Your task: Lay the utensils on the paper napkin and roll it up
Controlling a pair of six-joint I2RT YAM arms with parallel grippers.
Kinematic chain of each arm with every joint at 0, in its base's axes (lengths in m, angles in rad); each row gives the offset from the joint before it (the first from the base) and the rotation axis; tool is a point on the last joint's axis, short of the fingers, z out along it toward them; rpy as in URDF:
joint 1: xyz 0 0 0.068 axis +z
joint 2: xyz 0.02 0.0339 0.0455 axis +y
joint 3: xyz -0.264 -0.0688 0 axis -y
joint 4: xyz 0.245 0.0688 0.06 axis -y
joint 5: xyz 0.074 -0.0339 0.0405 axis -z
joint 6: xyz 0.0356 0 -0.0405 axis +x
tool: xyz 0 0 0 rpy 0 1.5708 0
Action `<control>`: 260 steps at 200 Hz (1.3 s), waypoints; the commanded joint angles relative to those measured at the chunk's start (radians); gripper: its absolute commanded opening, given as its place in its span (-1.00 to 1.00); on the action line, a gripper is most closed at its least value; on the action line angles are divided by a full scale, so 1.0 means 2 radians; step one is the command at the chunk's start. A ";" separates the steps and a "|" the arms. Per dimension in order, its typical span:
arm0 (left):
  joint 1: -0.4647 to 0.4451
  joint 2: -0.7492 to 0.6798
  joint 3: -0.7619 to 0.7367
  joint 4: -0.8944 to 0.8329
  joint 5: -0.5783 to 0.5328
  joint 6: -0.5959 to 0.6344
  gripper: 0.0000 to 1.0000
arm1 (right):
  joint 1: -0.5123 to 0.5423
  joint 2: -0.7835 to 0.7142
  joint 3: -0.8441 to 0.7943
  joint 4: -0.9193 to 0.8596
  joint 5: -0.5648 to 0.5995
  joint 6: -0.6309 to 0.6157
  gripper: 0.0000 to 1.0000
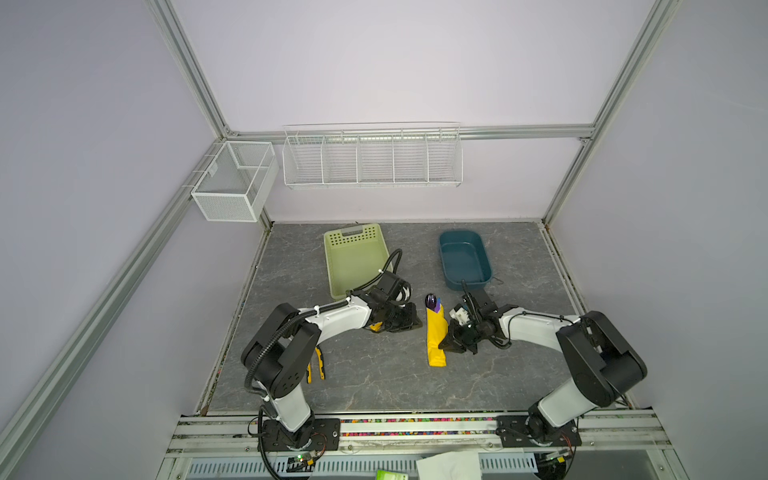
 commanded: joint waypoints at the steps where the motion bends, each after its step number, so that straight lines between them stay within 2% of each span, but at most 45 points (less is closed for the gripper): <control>1: 0.004 0.014 -0.018 0.076 0.044 -0.041 -0.59 | -0.006 -0.016 -0.007 0.022 -0.021 0.018 -0.86; 27: 0.012 0.022 -0.038 0.125 0.068 -0.080 -0.46 | -0.011 -0.021 -0.016 0.046 -0.039 0.036 -0.86; 63: 0.019 0.027 -0.057 0.146 0.082 -0.112 -0.23 | -0.016 -0.028 -0.018 0.055 -0.047 0.046 -0.86; 83: 0.022 0.033 -0.073 0.186 0.098 -0.141 0.08 | -0.018 -0.032 -0.020 0.061 -0.051 0.051 -0.86; 150: 0.024 0.069 -0.112 0.318 0.130 -0.231 0.31 | -0.020 -0.043 -0.027 0.092 -0.066 0.079 -0.86; 157: 0.024 0.074 -0.114 0.324 0.131 -0.236 0.48 | -0.020 -0.043 -0.028 0.094 -0.067 0.082 -0.86; 163: 0.024 0.078 -0.117 0.331 0.132 -0.240 0.54 | -0.020 -0.045 -0.028 0.097 -0.067 0.084 -0.86; 203: 0.024 0.107 -0.137 0.416 0.143 -0.292 0.58 | -0.019 -0.049 -0.036 0.121 -0.074 0.105 -0.86; 260: 0.022 0.134 -0.145 0.462 0.143 -0.325 0.58 | -0.020 -0.054 -0.034 0.142 -0.080 0.123 -0.86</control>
